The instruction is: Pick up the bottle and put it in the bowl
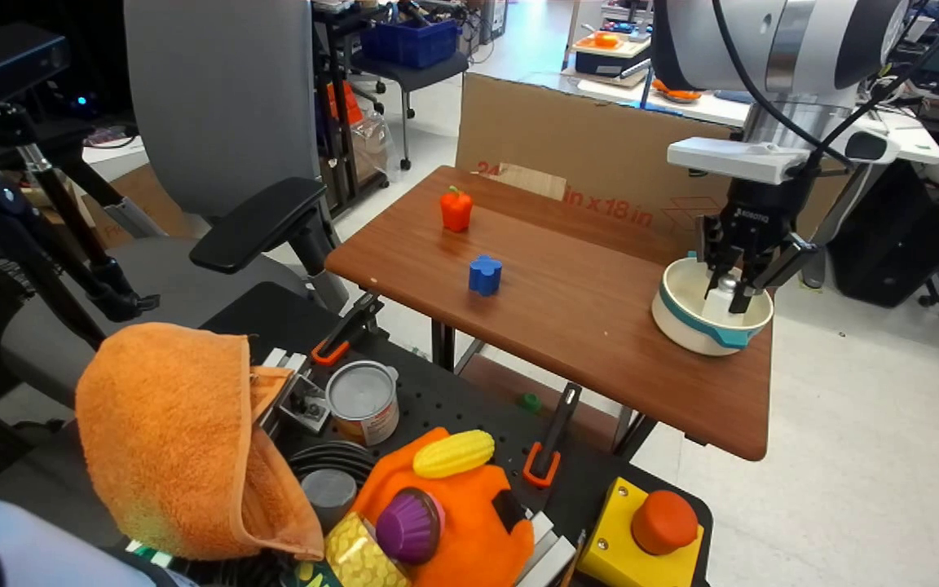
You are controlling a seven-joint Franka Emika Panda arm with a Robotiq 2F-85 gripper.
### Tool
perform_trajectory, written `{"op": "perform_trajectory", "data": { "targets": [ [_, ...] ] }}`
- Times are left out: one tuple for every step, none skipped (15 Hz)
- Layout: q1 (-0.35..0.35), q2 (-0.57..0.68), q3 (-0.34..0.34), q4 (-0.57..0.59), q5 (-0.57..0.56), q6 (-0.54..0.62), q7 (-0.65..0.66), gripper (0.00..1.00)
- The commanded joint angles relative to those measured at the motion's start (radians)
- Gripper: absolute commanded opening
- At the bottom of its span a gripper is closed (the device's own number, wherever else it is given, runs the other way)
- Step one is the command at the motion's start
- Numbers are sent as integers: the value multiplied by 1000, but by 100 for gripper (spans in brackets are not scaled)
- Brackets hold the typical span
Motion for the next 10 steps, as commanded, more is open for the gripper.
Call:
{"op": "perform_trajectory", "data": {
  "targets": [
    [29,22,-21,23,5,17,32,61],
    [29,20,-17,20,11,18,31,61],
    [31,11,-15,12,13,21,30,66],
    [29,0,-10,5,19,23,21,72],
    [30,-11,-7,-5,22,28,15,80],
    [27,-28,-1,-19,29,30,0,87],
    [26,-43,4,-32,35,36,-11,93],
    [20,-65,13,-47,46,36,-28,99],
    [17,-83,19,-57,58,36,-42,100],
    [16,-109,25,-72,69,36,-62,100]
  ]
}}
